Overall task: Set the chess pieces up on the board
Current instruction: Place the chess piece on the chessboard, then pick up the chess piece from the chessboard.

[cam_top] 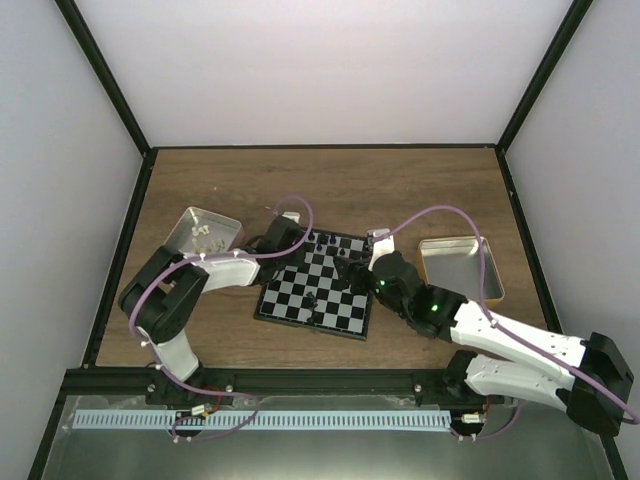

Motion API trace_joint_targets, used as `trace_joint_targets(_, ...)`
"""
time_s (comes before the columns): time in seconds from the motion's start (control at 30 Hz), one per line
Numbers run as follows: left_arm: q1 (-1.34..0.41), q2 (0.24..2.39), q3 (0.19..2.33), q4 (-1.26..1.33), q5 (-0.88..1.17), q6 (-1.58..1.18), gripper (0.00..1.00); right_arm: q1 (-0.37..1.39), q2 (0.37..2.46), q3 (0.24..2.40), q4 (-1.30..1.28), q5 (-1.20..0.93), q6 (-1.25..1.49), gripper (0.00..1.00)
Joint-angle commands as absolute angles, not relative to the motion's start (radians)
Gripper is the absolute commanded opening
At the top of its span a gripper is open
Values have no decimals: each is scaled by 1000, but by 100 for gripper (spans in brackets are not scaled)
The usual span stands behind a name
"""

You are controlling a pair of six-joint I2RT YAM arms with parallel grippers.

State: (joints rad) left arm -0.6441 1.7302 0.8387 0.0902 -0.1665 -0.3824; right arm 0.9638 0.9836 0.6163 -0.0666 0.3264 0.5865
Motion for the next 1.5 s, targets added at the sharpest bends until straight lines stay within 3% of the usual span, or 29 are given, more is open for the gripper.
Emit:
trace_joint_targets(0.0,-647,1766,867,133,-178,-356,9,960,960,601,-80,356,602,78)
trace_joint_targets(0.37,-647,1778,874,125,-223,-369,11,959,981,599,-80,344,601,78)
trace_joint_targets(0.6,-647,1709,864,106,-156,-390,34,957,988,604,-83,357,608,78)
trace_joint_targets(0.83,-647,1542,829,45,-137,-442,40,957,1048,647,-103,282,583,78)
trace_joint_targets(1.1,-641,1284,717,-7,-247,-528,50,961,1345,845,-261,47,503,71)
trace_joint_targets(1.47,-620,1037,617,-76,-517,-681,58,978,1680,1084,-454,12,486,62)
